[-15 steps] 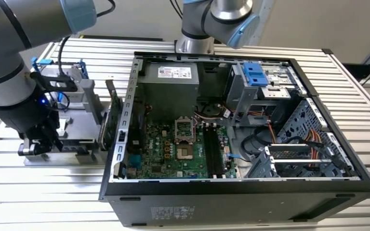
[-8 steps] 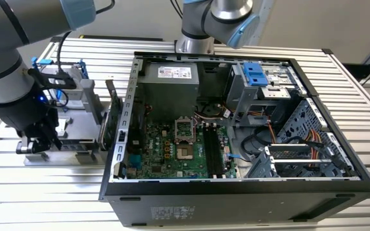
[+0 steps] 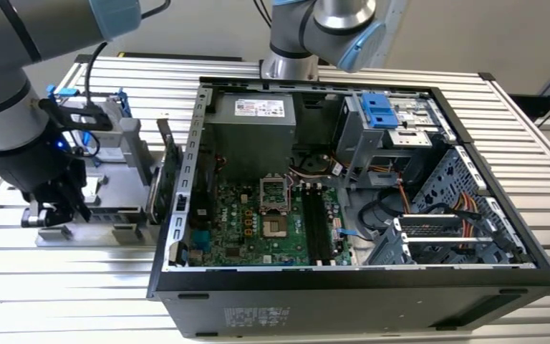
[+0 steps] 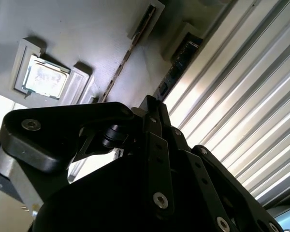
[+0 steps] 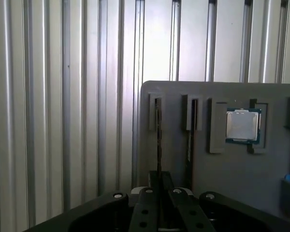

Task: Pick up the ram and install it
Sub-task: 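Pick up the ram and move it above insertion slot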

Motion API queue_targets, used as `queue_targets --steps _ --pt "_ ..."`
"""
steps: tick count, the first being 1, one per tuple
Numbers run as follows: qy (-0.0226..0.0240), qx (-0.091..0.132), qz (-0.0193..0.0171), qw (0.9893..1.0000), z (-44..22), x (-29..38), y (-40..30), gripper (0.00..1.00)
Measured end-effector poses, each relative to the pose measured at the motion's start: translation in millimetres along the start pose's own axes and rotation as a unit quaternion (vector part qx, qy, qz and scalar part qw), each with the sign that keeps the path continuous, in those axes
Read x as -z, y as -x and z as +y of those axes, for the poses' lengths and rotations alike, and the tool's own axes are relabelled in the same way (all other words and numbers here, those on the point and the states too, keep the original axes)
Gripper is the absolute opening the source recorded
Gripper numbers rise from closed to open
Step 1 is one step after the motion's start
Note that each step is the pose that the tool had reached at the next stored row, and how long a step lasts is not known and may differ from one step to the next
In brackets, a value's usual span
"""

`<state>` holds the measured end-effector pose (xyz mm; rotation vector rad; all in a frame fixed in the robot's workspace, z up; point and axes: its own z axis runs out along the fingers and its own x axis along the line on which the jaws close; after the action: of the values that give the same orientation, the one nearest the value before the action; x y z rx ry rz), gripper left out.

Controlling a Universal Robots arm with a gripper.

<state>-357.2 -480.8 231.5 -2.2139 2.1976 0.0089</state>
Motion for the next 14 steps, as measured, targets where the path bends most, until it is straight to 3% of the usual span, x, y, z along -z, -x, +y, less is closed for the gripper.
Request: queue_targets --steps 14 --pt "-0.0001 -0.007 -0.0002 1.0 -0.1 9.5 0.2 0.0"
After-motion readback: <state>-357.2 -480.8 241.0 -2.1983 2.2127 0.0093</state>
